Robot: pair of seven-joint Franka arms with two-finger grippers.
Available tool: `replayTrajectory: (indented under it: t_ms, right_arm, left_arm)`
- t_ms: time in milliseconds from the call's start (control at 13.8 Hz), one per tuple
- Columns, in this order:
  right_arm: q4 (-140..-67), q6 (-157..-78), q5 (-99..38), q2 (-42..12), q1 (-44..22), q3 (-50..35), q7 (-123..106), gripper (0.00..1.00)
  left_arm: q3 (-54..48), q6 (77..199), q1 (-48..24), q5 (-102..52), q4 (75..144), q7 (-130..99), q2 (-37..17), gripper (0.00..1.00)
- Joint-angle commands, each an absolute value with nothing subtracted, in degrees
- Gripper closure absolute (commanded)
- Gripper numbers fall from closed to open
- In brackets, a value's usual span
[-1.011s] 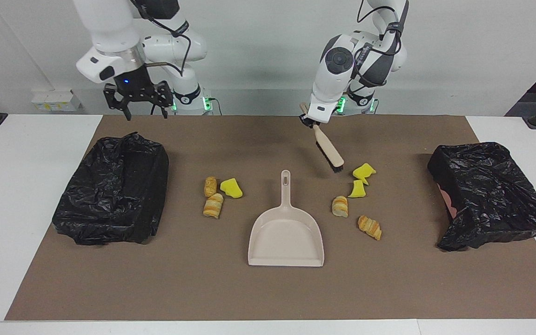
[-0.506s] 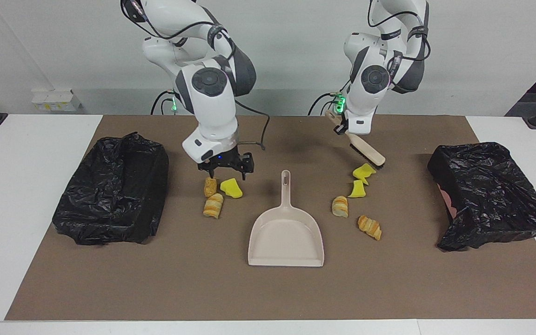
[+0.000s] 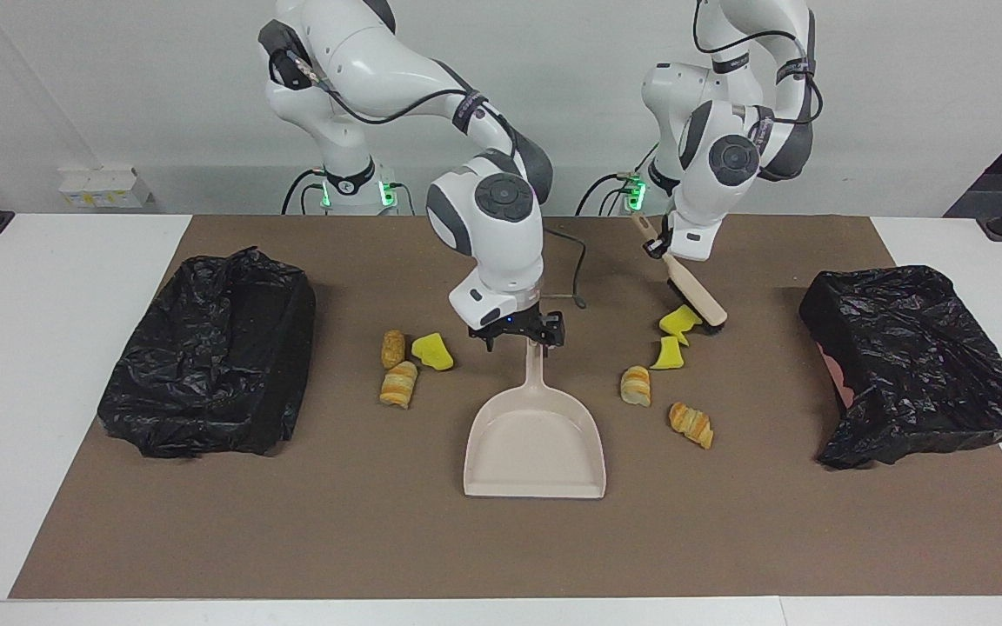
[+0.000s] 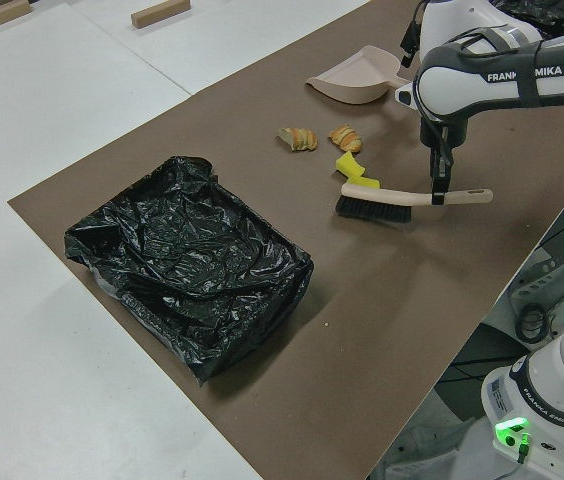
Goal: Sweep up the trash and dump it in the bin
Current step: 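Grasp the brush with the left gripper while the right gripper grasps the dustpan, then lift the dustpan with the right gripper while the left gripper raises the brush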
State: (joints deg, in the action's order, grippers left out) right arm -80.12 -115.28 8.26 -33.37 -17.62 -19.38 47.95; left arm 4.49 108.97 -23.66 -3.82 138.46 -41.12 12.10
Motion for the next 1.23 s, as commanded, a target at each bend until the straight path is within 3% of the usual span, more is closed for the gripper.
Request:
replayTrajectory:
  t_ms: [0, 289, 578, 650, 795, 867, 1156]
  right_arm:
    - [-77.3, -117.0, 11.2, -36.4, -17.8, -20.7, 49.6, 0.00]
    - [-79.7, -116.6, 16.6, -36.9, -18.5, -21.7, 49.3, 0.01]
    - [-79.8, -113.0, 17.0, -36.6, -18.7, -24.0, 49.1, 0.31]
    - [-79.8, -111.9, 17.0, -36.5, -18.7, -24.1, 48.7, 0.41]
    - [-79.9, -112.0, 17.9, -36.6, -18.5, -24.1, 47.2, 0.95]
    - [-80.2, -112.8, 18.3, -36.6, -18.2, -24.1, 47.2, 1.00]
    - [-80.4, -111.4, 18.3, -34.7, -15.5, -24.9, 40.6, 1.00]
  left_arm:
    - [3.8, 113.4, -21.6, -3.3, 139.1, -35.3, 11.9, 1.00]
    - [3.6, 117.6, -22.3, -6.2, 138.6, -23.5, 10.7, 1.00]
    - [3.3, 116.7, -23.5, -6.7, 138.5, -12.9, 10.7, 1.00]
    - [3.3, 116.5, -24.6, -8.1, 138.4, -12.9, 10.7, 1.00]
    - [3.4, 113.2, -24.6, -10.1, 134.2, -12.9, 9.2, 1.00]
    - [3.6, 110.9, -24.2, -10.1, 131.4, -12.9, 8.1, 1.00]
    - [4.0, 110.6, -21.4, -9.3, 127.4, -12.3, 7.0, 1.00]
